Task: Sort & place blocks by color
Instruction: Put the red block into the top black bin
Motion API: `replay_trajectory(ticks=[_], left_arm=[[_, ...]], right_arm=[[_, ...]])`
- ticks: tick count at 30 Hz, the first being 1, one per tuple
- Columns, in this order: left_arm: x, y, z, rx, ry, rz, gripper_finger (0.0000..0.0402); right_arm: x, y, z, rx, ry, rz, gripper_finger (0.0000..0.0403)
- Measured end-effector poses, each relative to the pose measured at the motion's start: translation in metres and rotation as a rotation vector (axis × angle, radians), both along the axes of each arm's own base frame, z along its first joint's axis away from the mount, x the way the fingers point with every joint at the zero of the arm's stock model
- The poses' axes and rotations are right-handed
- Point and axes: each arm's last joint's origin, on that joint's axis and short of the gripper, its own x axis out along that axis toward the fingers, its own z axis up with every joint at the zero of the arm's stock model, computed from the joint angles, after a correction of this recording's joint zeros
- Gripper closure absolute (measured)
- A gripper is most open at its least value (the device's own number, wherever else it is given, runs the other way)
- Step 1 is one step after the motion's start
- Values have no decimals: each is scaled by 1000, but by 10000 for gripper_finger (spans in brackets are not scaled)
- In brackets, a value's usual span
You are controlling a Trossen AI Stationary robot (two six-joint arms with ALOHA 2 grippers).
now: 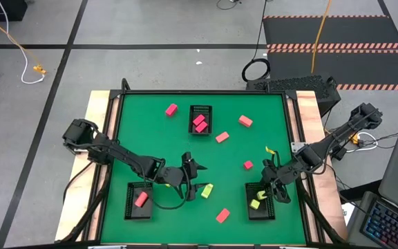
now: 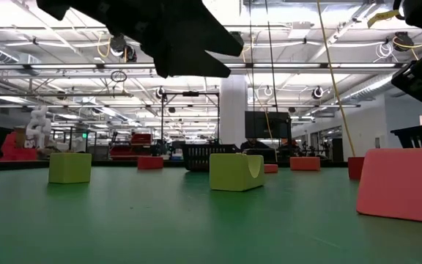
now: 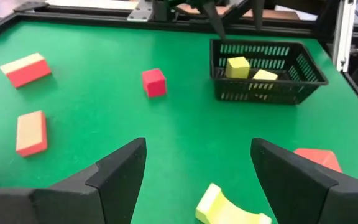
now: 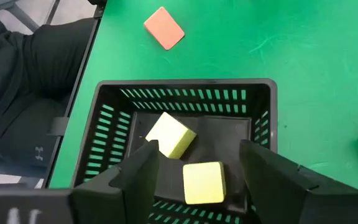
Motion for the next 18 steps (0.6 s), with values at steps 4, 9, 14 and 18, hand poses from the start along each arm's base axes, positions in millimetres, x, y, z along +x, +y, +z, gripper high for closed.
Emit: replay_trajectory(ticks=[4, 9, 14, 18], left_arm=[[0, 2, 0, -1, -14, 87, 112], [5, 19, 2, -11, -37, 191, 112], [11, 42, 2, -67, -51, 274, 112], [17, 63, 5, -106, -75, 244, 112]], right_arm=[[1, -1, 1, -28, -35, -13, 182], [11, -5, 7, -131, -191, -82, 182], [20, -27, 3, -186, -153, -315, 182], [25, -43, -9, -223, -30, -356, 181]])
